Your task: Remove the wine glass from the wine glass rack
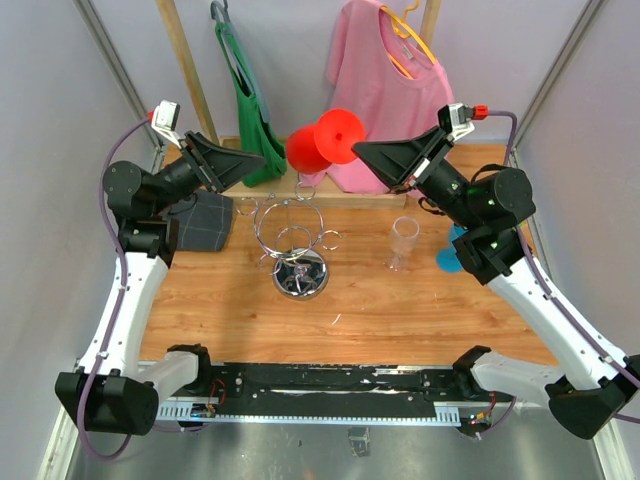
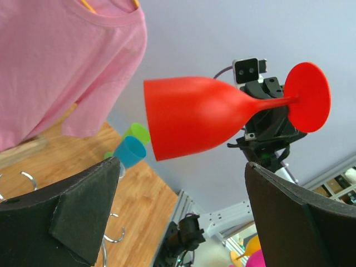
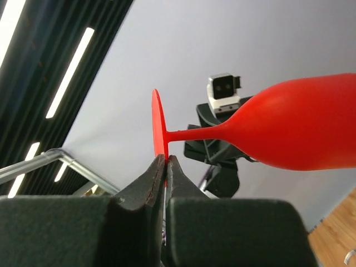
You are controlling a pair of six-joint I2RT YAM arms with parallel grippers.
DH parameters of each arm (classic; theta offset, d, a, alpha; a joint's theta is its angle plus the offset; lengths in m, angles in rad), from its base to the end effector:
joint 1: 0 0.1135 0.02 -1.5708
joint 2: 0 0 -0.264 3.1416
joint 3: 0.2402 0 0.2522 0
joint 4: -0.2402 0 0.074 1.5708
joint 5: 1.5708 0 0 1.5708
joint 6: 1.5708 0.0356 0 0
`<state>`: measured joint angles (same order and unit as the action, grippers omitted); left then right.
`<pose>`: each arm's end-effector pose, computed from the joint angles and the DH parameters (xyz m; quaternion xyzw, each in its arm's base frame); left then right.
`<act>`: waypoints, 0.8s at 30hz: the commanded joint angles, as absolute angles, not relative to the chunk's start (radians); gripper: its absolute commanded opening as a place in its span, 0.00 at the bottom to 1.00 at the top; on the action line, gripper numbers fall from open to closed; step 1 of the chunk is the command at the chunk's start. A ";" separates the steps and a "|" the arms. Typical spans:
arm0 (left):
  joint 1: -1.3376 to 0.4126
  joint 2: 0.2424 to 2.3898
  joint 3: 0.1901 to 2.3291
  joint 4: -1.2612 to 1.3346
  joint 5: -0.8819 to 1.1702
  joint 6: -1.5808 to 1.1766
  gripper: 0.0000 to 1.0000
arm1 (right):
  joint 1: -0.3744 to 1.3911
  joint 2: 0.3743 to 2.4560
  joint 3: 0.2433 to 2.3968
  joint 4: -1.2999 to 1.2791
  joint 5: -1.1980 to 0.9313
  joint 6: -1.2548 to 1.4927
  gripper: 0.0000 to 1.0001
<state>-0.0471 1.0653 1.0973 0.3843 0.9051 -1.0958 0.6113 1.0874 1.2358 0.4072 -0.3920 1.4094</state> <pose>0.2213 -0.0385 0.4511 0.0715 0.6083 -0.6083 0.5048 0.1736 0.1383 0.4992 0.0284 0.5054 0.7764 0.3755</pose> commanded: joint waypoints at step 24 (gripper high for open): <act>-0.140 1.169 1.204 0.780 0.935 -1.222 0.99 | 0.603 1.150 1.148 0.959 -0.416 1.651 0.01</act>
<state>-0.1314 1.1580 1.1435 0.7120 0.9306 -1.2373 0.6106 1.1549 1.1454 0.8444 -0.4038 1.6230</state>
